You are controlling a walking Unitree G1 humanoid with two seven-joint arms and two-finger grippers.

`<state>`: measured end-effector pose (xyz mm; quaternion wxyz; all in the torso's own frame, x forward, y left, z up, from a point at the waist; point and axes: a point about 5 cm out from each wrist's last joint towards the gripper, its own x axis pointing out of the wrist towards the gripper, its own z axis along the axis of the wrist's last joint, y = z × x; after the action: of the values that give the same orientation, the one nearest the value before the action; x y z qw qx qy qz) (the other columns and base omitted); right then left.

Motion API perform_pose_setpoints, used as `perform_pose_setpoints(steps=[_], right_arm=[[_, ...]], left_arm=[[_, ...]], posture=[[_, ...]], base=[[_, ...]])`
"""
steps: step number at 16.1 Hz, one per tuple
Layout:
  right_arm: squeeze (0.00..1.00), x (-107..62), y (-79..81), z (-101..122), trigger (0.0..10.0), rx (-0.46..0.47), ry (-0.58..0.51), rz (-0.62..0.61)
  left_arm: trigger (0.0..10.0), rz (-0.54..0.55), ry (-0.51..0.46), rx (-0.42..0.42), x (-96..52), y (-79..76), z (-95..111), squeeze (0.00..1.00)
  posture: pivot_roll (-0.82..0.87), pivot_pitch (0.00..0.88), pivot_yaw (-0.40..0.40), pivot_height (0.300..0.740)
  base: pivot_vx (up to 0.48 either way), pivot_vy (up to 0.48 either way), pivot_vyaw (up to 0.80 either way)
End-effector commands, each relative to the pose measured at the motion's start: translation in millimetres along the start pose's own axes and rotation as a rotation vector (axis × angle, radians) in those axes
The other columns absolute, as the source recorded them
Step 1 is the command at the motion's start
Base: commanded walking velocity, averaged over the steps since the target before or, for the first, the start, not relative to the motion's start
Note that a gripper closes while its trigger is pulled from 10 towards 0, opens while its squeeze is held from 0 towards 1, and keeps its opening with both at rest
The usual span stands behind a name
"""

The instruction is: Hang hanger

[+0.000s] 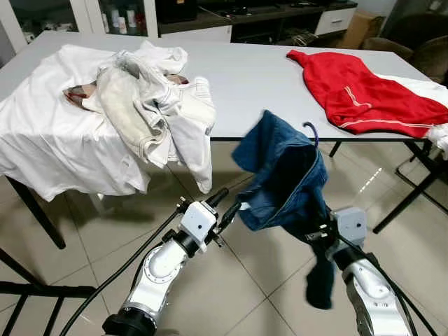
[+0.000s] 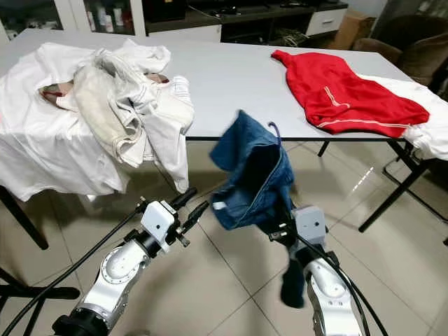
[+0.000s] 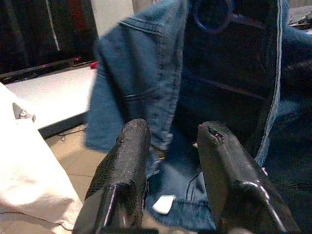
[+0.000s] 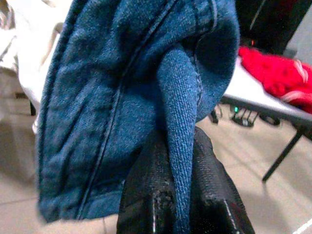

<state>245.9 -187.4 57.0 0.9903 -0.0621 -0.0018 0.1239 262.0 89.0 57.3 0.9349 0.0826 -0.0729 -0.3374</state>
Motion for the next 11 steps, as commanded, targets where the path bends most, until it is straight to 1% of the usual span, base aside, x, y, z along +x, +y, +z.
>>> perform_pose_setpoints(steps=[1, 3, 5, 7, 9, 11], right_arm=[[0.0, 19.2, -10.7, 41, 10.0, -0.058, -0.169, -0.006], [0.0, 34.1, -18.6, 70, 10.0, -0.06, -0.271, -0.032], [0.0, 43.7, -21.5, 88, 10.0, -0.063, -0.335, -0.042], [0.0, 53.0, -20.5, 98, 10.0, -0.064, -0.362, -0.036], [0.0, 60.3, -20.0, 99, 10.0, -0.091, -0.351, -0.053], [0.0, 68.3, -19.4, 103, 10.0, -0.103, -0.344, -0.059]], left_arm=[[10.0, -0.009, -0.039, 0.015, 5.5, 1.4, 10, 0.0], [10.0, -0.018, -0.078, 0.056, 12.0, 6.7, 22, 0.0], [10.0, -0.032, -0.097, 0.073, 17.9, 12.8, 31, 0.0], [10.0, -0.056, -0.104, 0.07, 21.1, 17.4, 39, 0.0], [10.0, -0.061, -0.112, 0.054, 22.9, 18.6, 44, 0.0], [10.0, -0.071, -0.103, 0.076, 24.6, 18.6, 46, 0.0]], posture=[[0.13, 0.012, -0.062, 0.74], [0.13, 0.011, -0.06, 0.74], [0.14, 0.005, -0.065, 0.74], [0.14, 0.0, -0.067, 0.74], [0.14, 0.0, -0.065, 0.74], [0.14, 0.0, -0.062, 0.74]], base=[[0.0, 0.0, 0.0], [0.0, 0.0, 0.0], [0.0, 0.0, 0.0], [0.0, 0.0, 0.0], [0.0, 0.0, 0.0], [0.0, 0.0, 0.0]])
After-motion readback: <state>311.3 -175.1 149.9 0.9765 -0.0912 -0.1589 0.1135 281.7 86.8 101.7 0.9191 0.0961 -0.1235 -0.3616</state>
